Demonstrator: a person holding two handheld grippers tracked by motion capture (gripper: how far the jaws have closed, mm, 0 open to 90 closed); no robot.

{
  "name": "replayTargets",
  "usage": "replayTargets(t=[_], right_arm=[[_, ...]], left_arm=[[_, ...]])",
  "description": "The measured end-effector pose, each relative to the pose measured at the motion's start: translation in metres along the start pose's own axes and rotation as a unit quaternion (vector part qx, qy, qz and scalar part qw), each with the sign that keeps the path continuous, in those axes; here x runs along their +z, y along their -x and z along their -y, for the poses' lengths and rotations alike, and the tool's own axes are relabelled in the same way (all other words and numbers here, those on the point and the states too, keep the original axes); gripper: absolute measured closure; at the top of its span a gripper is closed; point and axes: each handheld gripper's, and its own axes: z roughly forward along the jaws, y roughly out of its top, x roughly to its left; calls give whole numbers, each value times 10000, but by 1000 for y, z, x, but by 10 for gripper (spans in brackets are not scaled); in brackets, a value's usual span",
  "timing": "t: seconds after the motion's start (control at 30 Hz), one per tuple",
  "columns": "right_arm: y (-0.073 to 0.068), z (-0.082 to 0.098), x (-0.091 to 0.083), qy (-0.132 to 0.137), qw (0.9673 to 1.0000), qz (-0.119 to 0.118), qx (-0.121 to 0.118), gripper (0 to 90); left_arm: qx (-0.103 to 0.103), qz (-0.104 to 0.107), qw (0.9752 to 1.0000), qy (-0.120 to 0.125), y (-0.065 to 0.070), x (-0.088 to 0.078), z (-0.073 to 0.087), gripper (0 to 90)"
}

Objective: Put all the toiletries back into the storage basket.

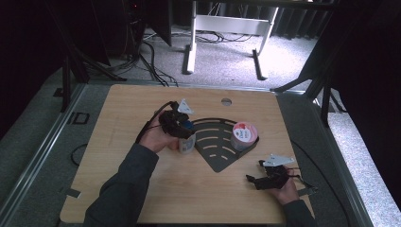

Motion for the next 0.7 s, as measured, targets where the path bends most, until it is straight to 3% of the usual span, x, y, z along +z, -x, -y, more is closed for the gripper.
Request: replayTargets(t=[0.13, 0.5, 0.7], right_arm=[[0, 0, 0, 0, 10000, 0, 3, 138], [0, 0, 0, 1, 10000, 1, -3, 138], [0, 0, 0, 2, 10000, 1, 1, 138]], left_arm=[[-52, 74, 9998, -162, -2, 3, 1, 508], [-319, 383, 9986, -154, -3, -1, 2, 558], [-336, 458, 9982, -191, 0, -2, 1, 562]])
